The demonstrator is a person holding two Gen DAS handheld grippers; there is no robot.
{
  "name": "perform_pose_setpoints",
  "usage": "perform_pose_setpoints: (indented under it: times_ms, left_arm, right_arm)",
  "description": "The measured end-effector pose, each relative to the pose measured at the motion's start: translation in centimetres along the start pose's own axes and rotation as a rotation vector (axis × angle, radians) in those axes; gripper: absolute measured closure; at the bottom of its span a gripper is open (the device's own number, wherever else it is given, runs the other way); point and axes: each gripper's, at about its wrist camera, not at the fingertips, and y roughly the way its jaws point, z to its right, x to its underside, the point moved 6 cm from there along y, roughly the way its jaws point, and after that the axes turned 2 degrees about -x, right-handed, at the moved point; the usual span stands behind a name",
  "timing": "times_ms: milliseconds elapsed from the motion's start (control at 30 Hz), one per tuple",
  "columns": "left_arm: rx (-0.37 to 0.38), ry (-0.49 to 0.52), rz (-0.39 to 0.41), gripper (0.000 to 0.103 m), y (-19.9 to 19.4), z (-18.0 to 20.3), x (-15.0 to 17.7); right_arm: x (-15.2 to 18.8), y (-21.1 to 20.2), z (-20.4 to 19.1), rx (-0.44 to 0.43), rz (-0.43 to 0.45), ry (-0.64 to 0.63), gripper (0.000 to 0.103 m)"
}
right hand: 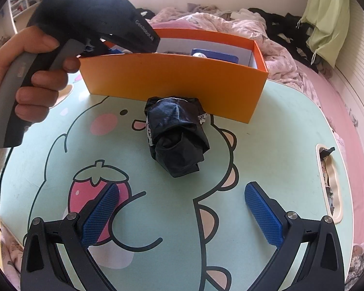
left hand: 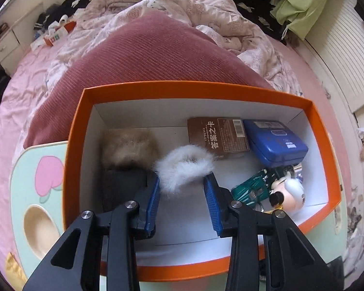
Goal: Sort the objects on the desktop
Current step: 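Grasp the white fluffy pouch in the box with the left gripper and place it on the table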
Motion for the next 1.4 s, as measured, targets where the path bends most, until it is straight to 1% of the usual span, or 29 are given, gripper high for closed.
perform_pose_setpoints:
  times_ms: [33,67,100,133,167,233,367,467,533,600,633,767,833,900,933,967,1033,1100,1167,1200,1233,1333,1400]
  left_arm:
    - [0.018,-0.001,-0.003,0.067,0.0,0.1,0.0]
    - [0.046,-0.001,-0.001,0.072,-0.1,0.1,0.0]
    - [0.076,-0.007,0.002,0.082,-0.1,0.1,0.0]
    - [0.112,-0.021,0.005,0.088,-0.3,0.0,-0.1]
    - [0.150,-0.040,0.017,0.090,-0.7,-0.1,-0.1]
    - [0.193,-0.068,0.068,0.091,-2.4,-0.7,-0.1]
    - [0.243,-0.076,0.159,0.092,-6.5,-0.6,0.3]
    - [0.284,-0.063,0.224,0.092,-9.7,-0.1,1.6]
    - [0.294,-0.049,0.259,0.092,-11.3,0.1,3.5]
    - [0.293,-0.051,0.267,0.092,-11.6,-0.3,5.4]
    - [0.284,-0.054,0.262,0.092,-11.3,-0.5,6.8]
    - [0.234,-0.058,0.239,0.092,-9.2,-1.4,10.0]
    - [0.248,-0.069,0.224,0.091,-8.0,-1.7,11.2]
    - [0.241,-0.112,0.195,0.075,-6.8,-2.4,12.2]
    - [0.226,-0.142,0.170,0.057,-6.2,-3.0,12.7]
    - [0.216,-0.154,0.165,0.042,-5.9,-3.4,13.1]
    - [0.185,-0.155,0.201,0.039,-6.3,-3.9,14.1]
    - [0.133,-0.151,0.240,0.035,-7.1,-4.3,15.3]
    - [0.095,-0.135,0.274,0.019,-7.7,-4.4,16.7]
    - [0.075,-0.119,0.277,0.018,-7.7,-4.3,17.3]
    - [0.062,-0.107,0.263,0.018,-7.3,-4.2,17.6]
    - [0.004,-0.057,0.277,0.018,-7.1,-3.8,17.9]
    - [-0.036,-0.024,0.274,0.014,-6.7,-3.4,17.8]
  right_arm:
    - [0.1,0.0,0.0,0.001,0.000,-0.001,0.000]
    - [0.0,0.0,0.0,0.001,-0.001,-0.002,0.000]
    - [0.0,0.0,0.0,0.001,-0.001,-0.002,0.000]
    - [0.0,0.0,0.0,0.001,0.000,-0.002,0.000]
    - [0.0,0.0,0.0,0.001,0.000,-0.002,0.000]
    - [0.0,0.0,0.0,0.001,0.000,-0.001,0.000]
    - [0.0,0.0,0.0,0.001,0.000,-0.001,0.000]
    - [0.0,0.0,0.0,0.000,0.000,-0.001,0.000]
    - [0.0,0.0,0.1,0.000,0.000,-0.001,0.000]
    - [0.0,0.0,0.1,0.000,0.000,-0.001,0.000]
    - [0.0,0.0,0.1,0.000,0.000,-0.001,0.000]
    - [-0.1,0.0,0.1,0.001,0.001,-0.001,0.000]
    - [-0.1,0.0,0.1,0.001,0.000,-0.001,0.000]
    - [-0.1,0.0,0.1,0.000,0.001,-0.001,0.000]
    - [-0.1,0.0,0.1,0.000,0.001,-0.001,0.000]
    - [-0.1,0.0,0.1,0.000,0.001,-0.001,0.000]
    - [-0.1,0.0,0.1,0.000,0.001,0.000,0.000]
    - [-0.1,0.0,0.1,-0.001,0.001,0.001,0.000]
    - [-0.1,0.0,0.0,0.001,0.000,0.000,0.000]
    - [-0.1,0.0,0.1,0.001,0.001,0.000,0.000]
    - [-0.1,0.0,0.1,0.000,0.001,0.000,0.000]
    - [-0.1,-0.1,0.2,0.002,0.001,0.000,0.000]
    - [-0.1,0.0,0.2,0.002,0.001,-0.001,0.000]
